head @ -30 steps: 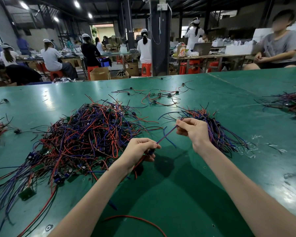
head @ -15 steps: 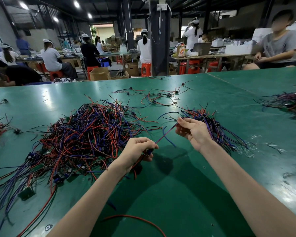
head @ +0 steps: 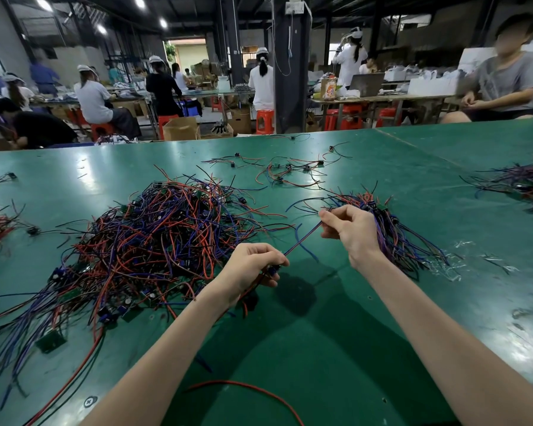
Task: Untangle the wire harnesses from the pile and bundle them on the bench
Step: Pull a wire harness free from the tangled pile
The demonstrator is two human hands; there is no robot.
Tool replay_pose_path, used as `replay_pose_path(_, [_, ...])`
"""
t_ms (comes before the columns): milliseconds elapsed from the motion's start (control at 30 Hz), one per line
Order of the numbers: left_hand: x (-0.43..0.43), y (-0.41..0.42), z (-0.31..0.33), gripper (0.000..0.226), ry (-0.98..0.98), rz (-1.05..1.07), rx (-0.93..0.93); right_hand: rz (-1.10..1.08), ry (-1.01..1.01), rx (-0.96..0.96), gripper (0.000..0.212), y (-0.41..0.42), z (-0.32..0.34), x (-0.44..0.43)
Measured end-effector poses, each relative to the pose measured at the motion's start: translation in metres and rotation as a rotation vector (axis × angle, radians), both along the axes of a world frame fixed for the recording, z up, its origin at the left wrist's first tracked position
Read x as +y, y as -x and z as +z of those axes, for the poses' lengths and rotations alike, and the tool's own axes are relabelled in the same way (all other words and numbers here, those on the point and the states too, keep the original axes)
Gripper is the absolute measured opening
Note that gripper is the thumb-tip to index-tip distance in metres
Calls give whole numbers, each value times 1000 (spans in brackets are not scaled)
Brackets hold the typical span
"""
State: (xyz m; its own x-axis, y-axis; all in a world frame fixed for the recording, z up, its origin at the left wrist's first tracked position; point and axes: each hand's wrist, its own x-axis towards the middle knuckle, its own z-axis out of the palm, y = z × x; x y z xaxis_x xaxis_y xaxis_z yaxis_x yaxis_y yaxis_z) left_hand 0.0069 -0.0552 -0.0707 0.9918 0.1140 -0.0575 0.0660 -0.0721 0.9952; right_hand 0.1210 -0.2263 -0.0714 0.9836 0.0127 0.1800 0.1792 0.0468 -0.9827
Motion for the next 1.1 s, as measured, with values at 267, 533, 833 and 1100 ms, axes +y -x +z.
replay_pose_path(267, [-3, 2, 2, 22, -38, -6, 22, -212, 565, -687, 24, 6, -6, 2])
replay_pose_path(533, [1, 2, 3, 28, 27, -65, 11, 293, -438, 502, 21, 2, 13, -6])
replay_pose_path(833, [-3, 5, 3, 22, 58, -209, -37, 327, -429, 643, 17, 4, 14, -7])
replay_pose_path(1100, [0, 4, 1, 29, 47, -194, -39, 322, -516, 609, 18, 7, 19, -5])
